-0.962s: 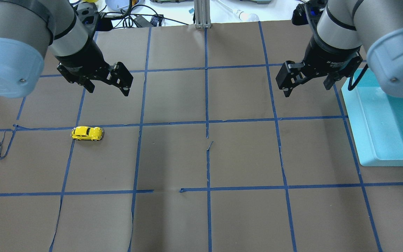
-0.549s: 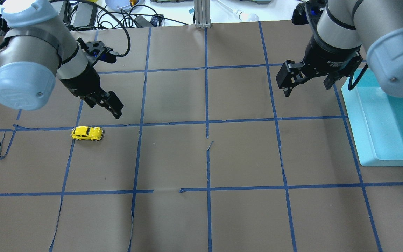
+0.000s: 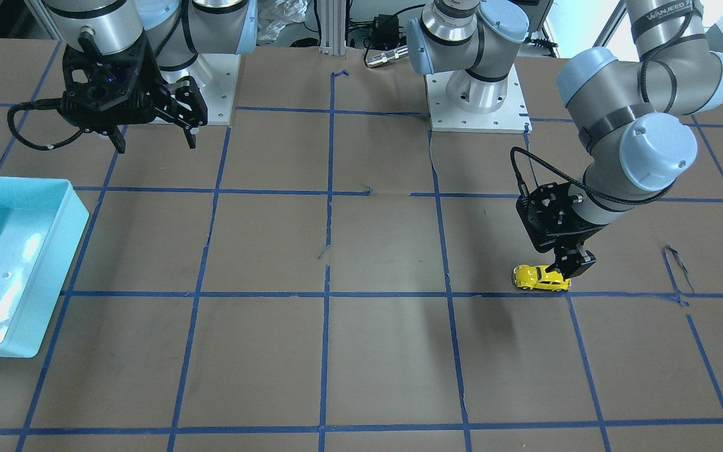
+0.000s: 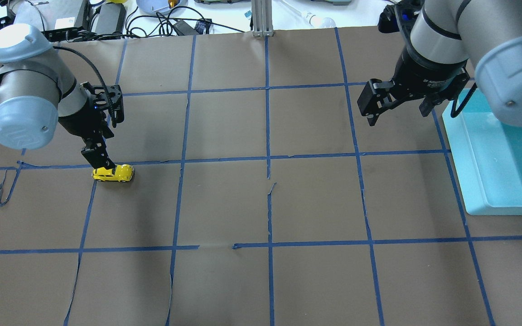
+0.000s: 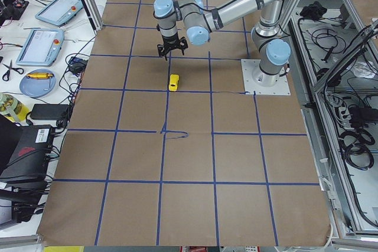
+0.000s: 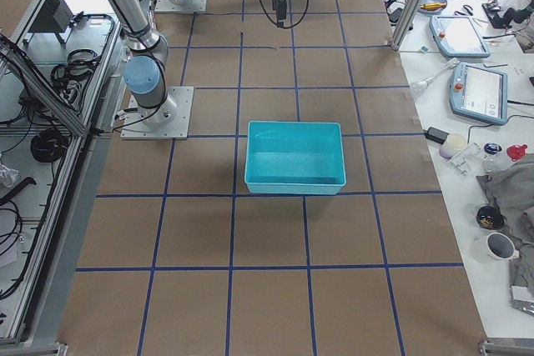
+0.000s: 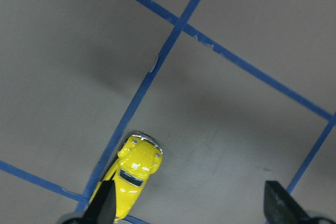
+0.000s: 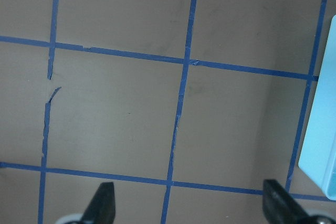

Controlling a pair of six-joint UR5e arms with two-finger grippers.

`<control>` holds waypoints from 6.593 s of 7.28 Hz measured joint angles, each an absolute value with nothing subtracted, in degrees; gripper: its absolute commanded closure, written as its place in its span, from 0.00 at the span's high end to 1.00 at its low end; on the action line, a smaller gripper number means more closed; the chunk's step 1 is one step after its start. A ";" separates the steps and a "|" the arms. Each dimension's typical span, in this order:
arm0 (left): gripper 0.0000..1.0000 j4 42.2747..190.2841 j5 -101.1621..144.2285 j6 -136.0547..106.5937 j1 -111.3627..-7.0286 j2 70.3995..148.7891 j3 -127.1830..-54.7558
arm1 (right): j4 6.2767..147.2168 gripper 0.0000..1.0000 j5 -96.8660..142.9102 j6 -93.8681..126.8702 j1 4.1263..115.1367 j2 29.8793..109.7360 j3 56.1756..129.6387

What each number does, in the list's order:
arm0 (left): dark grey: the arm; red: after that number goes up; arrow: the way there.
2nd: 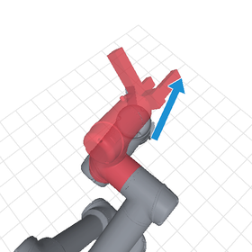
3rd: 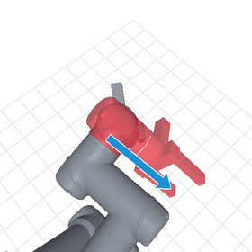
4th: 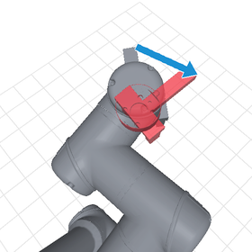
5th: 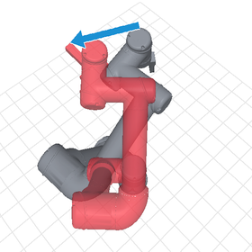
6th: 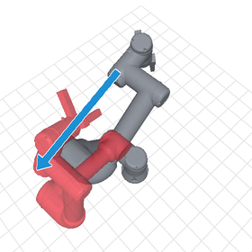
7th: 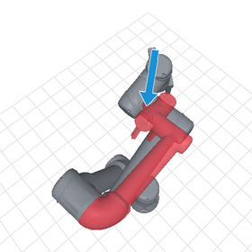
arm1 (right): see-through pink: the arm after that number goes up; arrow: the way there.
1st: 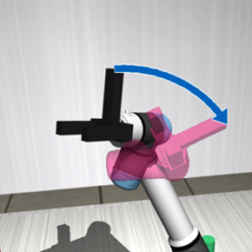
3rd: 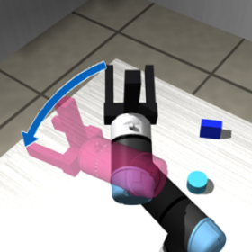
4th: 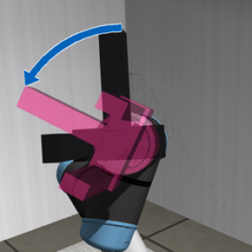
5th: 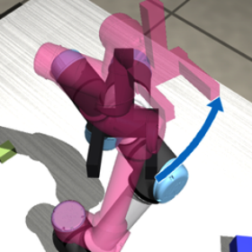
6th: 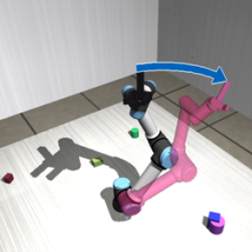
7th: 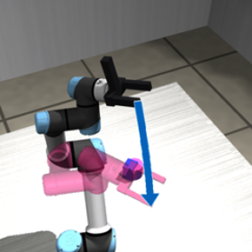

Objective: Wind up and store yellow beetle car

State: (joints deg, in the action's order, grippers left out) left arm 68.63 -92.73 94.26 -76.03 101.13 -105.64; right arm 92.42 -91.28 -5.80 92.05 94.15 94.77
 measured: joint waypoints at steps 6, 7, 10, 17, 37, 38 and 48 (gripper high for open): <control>0.90 41.37 -93.98 115.45 -71.61 104.38 -118.45 | 92.37 1.00 -91.39 -5.85 92.09 94.00 94.83; 0.86 40.99 -92.51 115.41 -70.48 105.06 -118.60 | 92.35 1.00 -91.42 -5.77 92.09 93.98 94.83; 0.86 40.89 -91.32 114.74 -69.74 105.99 -118.73 | 92.31 1.00 -91.53 -5.54 92.17 93.96 94.83; 0.58 40.64 -91.40 114.56 -69.77 106.85 -118.90 | 90.68 1.00 -93.19 -5.47 92.37 94.36 93.93; 0.08 40.96 -92.27 116.35 -66.75 108.35 -117.07 | 95.84 1.00 -91.05 -1.34 91.85 93.87 94.83; 0.08 40.95 -92.29 116.55 -66.63 108.42 -116.90 | 95.77 1.00 -91.05 -1.05 91.85 93.87 94.83; 0.09 41.04 -92.44 121.64 -60.60 109.72 -115.99 | 95.21 1.00 -91.42 -0.94 91.85 93.87 94.83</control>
